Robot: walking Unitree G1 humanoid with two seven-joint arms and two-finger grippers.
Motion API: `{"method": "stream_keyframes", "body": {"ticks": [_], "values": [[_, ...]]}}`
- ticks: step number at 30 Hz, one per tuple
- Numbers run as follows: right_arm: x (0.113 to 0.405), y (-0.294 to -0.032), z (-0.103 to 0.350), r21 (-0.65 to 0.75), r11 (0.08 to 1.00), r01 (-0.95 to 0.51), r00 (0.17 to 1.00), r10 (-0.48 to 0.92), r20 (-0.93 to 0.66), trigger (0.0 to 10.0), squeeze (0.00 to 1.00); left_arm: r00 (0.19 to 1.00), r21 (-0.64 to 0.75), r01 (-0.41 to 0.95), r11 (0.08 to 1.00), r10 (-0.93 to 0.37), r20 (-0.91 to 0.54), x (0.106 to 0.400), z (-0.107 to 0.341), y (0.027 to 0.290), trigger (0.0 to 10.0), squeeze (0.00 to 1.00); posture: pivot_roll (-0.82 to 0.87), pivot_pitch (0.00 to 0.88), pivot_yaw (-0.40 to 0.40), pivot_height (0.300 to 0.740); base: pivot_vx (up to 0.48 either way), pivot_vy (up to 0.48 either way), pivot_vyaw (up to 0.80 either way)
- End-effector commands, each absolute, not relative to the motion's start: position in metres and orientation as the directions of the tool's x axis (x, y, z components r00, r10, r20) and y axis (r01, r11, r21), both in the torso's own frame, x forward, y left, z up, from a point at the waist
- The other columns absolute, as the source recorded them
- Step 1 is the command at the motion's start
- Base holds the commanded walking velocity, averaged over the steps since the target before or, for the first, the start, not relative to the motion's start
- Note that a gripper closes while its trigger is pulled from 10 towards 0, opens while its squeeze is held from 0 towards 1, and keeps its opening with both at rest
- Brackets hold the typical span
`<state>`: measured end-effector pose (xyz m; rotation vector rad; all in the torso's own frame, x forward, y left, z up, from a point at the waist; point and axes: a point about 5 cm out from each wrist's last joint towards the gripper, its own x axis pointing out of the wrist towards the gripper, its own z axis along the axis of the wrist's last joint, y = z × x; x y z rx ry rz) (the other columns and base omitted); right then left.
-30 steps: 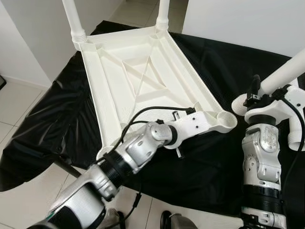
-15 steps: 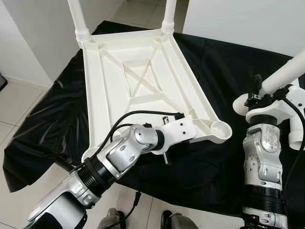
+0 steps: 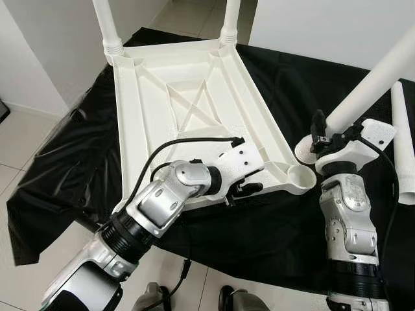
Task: Building children table
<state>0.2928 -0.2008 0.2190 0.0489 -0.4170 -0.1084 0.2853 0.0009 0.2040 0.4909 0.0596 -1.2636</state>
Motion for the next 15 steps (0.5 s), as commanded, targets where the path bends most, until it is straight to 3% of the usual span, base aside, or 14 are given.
{"method": "stream_keyframes", "body": {"ticks": [1,15], "values": [[0.286,-0.197,0.217,0.066,0.995,0.077,0.912,-0.097,0.399,10.0,0.00,0.287,0.306,0.932,0.195,-0.911,-0.295,0.282,0.205,0.002,10.0,0.00,0.06,0.165,-0.036,0.740,0.000,0.000,0.00],[0.262,-0.189,0.202,0.043,0.997,0.062,0.937,-0.073,0.340,10.0,0.00,0.299,0.293,0.931,0.217,-0.915,-0.273,0.284,0.206,0.005,10.0,0.00,0.03,0.172,-0.041,0.740,0.000,0.000,0.00]]}}
